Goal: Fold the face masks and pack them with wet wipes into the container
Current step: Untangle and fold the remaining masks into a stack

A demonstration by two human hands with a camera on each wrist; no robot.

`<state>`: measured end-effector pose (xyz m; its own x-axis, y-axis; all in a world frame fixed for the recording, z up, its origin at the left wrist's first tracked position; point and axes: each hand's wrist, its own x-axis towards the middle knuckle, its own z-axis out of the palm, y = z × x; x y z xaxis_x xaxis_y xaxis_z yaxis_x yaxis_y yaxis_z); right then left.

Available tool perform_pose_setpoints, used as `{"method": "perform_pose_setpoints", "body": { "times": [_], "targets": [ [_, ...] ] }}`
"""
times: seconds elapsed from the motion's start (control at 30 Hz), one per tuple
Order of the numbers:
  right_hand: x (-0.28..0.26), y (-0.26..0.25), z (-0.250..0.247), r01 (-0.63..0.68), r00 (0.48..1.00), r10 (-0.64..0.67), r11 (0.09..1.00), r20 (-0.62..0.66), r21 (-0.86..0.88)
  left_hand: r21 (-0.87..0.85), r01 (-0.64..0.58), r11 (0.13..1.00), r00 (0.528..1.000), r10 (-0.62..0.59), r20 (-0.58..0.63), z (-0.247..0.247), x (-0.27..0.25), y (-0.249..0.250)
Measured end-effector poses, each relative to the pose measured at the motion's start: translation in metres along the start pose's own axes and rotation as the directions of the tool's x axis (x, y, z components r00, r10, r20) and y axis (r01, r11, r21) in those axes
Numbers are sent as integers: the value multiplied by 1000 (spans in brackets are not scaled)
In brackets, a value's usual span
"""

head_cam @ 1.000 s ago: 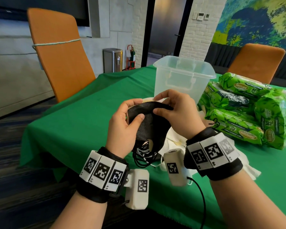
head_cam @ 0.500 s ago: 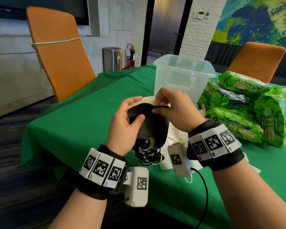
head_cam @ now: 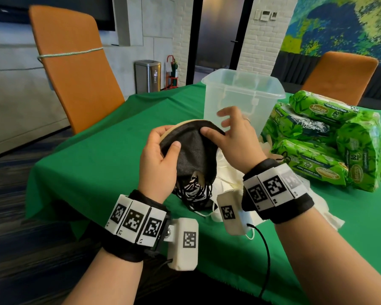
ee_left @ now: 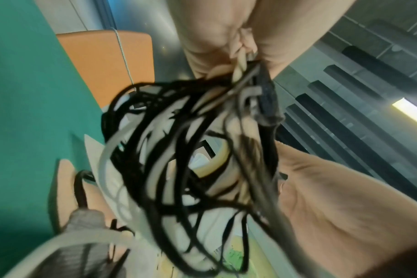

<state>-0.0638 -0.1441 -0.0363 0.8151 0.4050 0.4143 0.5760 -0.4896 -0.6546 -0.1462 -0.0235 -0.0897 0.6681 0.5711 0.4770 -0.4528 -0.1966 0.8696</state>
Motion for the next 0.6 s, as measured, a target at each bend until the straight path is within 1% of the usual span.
{"method": "perform_pose_setpoints", "body": {
  "times": [0.03, 0.07, 0.1, 0.13, 0.17, 0.2, 0.27, 0.3, 0.33, 0.4, 0.5, 0.6],
  "targets": [
    [-3, 1, 2, -56, 998, 55, 997, 30, 43, -25, -1, 1000, 999, 0, -41, 0, 1, 1],
    [-6, 2, 3, -127, 989, 115, 984, 92, 127, -56, 0, 998, 997, -4, -73, 0, 1, 1],
    [-10, 3, 5, -202, 972, 164, 951, 171, 233, -88, 4, 996, 996, -12, -91, 0, 0, 1],
    [-13, 4, 7, -266, 951, 185, 898, 247, 352, -110, 11, 994, 996, -21, -91, 0, -1, 0],
    [-15, 4, 9, -299, 939, 174, 841, 298, 451, -114, 17, 993, 997, -25, -75, 1, -2, 0],
    [-17, 4, 11, -292, 941, 143, 801, 307, 522, -102, 19, 995, 999, -23, -46, 1, -4, 0],
    [-17, 5, 13, -249, 959, 105, 754, 263, 608, -87, 26, 996, 999, -24, 22, 2, -7, -2],
    [-17, 5, 13, -226, 968, 103, 752, 229, 620, -102, 38, 994, 998, -32, 58, 2, -7, -3],
    [-16, 6, 12, -202, 976, 106, 769, 190, 607, -110, 40, 993, 996, -30, 87, 0, -6, -4],
    [-13, 7, 9, -161, 984, 92, 817, 151, 553, -75, 17, 997, 996, -10, 91, -3, -4, -3],
    [-11, 8, 4, -56, 983, -19, 917, 183, 395, -27, -3, 1000, 997, 5, 83, -10, 1, -2],
    [-10, 5, 2, 20, 965, -99, 952, 243, 307, -17, -10, 1000, 990, 12, 139, -12, 2, 2]
  ]
}}
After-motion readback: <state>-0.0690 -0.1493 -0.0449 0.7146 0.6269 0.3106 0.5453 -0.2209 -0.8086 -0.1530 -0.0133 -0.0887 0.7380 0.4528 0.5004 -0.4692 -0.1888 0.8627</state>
